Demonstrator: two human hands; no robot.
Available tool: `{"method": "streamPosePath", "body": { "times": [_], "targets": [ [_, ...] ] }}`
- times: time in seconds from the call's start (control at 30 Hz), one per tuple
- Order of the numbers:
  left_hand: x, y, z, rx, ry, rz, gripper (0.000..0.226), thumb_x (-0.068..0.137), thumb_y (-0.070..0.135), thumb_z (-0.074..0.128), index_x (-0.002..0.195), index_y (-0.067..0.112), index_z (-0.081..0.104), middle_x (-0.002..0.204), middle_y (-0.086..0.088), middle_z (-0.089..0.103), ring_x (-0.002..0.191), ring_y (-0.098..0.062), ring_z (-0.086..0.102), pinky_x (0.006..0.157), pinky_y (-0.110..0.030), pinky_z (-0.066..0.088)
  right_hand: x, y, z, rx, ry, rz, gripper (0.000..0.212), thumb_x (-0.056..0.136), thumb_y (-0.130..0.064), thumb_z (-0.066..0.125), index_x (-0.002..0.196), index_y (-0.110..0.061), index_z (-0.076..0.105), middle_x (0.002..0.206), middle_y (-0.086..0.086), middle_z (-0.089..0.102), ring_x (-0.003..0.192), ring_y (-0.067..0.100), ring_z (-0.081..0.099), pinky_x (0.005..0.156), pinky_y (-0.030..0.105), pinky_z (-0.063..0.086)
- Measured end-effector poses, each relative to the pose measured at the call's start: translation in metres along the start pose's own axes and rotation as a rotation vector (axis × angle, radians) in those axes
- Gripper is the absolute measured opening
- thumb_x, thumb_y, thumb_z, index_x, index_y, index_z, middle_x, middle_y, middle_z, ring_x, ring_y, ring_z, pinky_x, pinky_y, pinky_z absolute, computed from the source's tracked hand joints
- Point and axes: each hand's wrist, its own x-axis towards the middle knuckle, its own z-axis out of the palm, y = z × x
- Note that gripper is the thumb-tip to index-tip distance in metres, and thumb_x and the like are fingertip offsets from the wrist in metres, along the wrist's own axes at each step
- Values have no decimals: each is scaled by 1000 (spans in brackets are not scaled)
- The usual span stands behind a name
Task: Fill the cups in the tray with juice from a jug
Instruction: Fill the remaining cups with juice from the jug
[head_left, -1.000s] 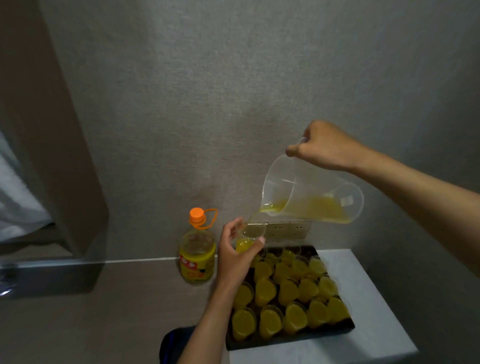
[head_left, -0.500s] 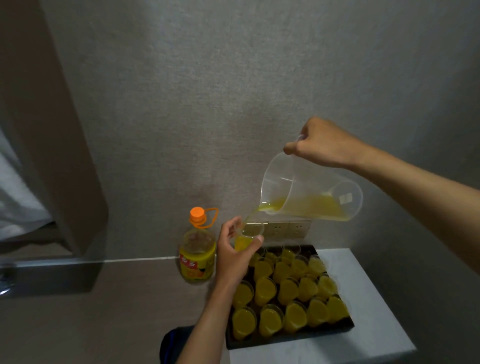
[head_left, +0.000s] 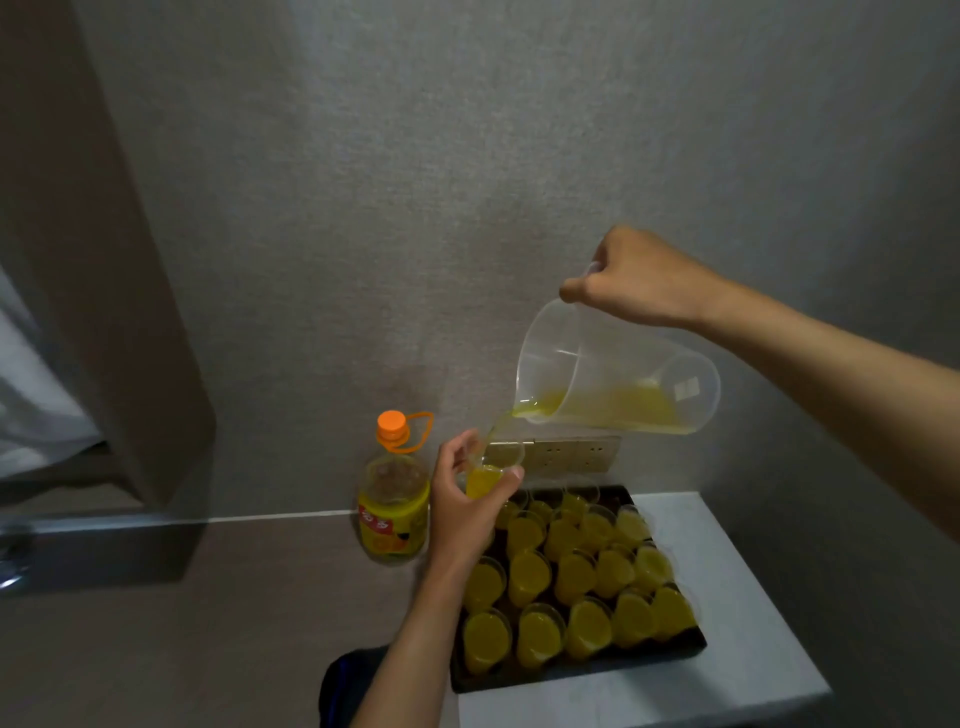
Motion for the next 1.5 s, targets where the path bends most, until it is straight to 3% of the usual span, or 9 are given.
{"method": "streamPosePath", "body": {
  "times": [0.63, 0.93, 1.2, 1.5],
  "targets": [
    [-1, -4, 9, -10, -3, 9, 59, 75, 35, 87, 126, 40, 59, 129, 18, 60, 123, 0, 52, 95, -22, 42, 2, 17, 3, 1, -6, -26, 42, 86, -32, 69, 55, -14, 48, 52, 2, 41, 47, 17, 36, 51, 32, 29],
    [1, -7, 14, -3, -4, -3, 57, 79, 29, 88, 126, 41, 59, 132, 14, 59, 125, -3, 51, 94, -22, 42, 3, 24, 9, -20, -9, -19, 41, 85, -34, 70, 56, -14, 49, 52, 4, 42, 47, 19, 38, 53, 34, 31],
    [1, -9, 16, 8, 16, -13, 56, 79, 28, 88, 125, 39, 59, 129, 14, 61, 125, -4, 51, 102, -32, 44, 3, 27, 7, -14, -26, -24, 40, 86, -32, 69, 56, -13, 50, 52, 4, 41, 46, 18, 35, 53, 34, 28],
    [0, -9, 18, -5, 8, -37, 56, 80, 26, 87, 125, 40, 58, 131, 14, 59, 123, -3, 52, 98, -30, 46, 9, 31, 10, -21, -22, -34, 43, 85, -35, 69, 55, -14, 47, 52, 4, 41, 47, 19, 35, 54, 35, 29]
  ]
}}
